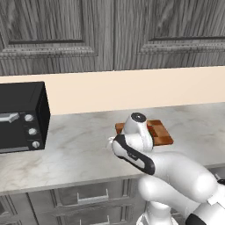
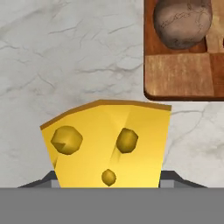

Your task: Retrieve the reheated potato from the microwave, then place the potato, cheese, and condiment on the cutting board.

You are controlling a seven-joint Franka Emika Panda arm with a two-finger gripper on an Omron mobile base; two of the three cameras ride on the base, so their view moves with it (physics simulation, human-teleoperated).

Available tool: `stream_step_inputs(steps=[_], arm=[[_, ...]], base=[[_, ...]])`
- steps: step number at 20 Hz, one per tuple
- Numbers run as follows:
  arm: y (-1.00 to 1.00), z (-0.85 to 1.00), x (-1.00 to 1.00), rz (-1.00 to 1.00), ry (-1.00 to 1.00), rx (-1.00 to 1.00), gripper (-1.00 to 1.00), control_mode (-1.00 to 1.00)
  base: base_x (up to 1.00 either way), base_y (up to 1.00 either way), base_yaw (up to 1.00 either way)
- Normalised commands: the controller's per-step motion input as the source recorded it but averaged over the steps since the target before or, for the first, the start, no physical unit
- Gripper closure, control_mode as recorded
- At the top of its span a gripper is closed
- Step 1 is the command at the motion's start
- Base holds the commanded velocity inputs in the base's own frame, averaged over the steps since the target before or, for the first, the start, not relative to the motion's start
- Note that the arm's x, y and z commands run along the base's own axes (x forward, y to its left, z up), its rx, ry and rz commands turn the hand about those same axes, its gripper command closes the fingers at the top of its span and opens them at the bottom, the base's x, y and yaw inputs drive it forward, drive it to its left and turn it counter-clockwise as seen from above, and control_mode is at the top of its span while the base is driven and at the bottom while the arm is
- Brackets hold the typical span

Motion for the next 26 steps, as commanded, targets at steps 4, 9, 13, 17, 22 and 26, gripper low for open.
stream_step_inputs(steps=[4, 9, 13, 17, 22, 26], arm=[[-0.58, 0.19, -0.01, 0.0, 0.1, -0.04, 1.0, -1.0], [-0.62, 0.15, 0.02, -0.01, 0.16, -0.04, 1.0, -1.0], [-0.65, 0.1, 0.1, -0.03, 0.21, -0.02, 1.0, -1.0], [-0.65, 0.07, 0.15, -0.02, 0.25, 0.0, 1.0, -1.0], [-0.64, 0.04, 0.1, -0.01, 0.25, 0.0, 1.0, -1.0], [-0.59, 0.01, 0.17, 0.0, 0.19, 0.0, 1.0, -1.0]], base=[[0.0, 0.0, 0.0], [0.0, 0.0, 0.0], [0.0, 0.0, 0.0], [0.0, 0.0, 0.0], [0.0, 0.0, 0.0], [0.0, 0.0, 0.0]])
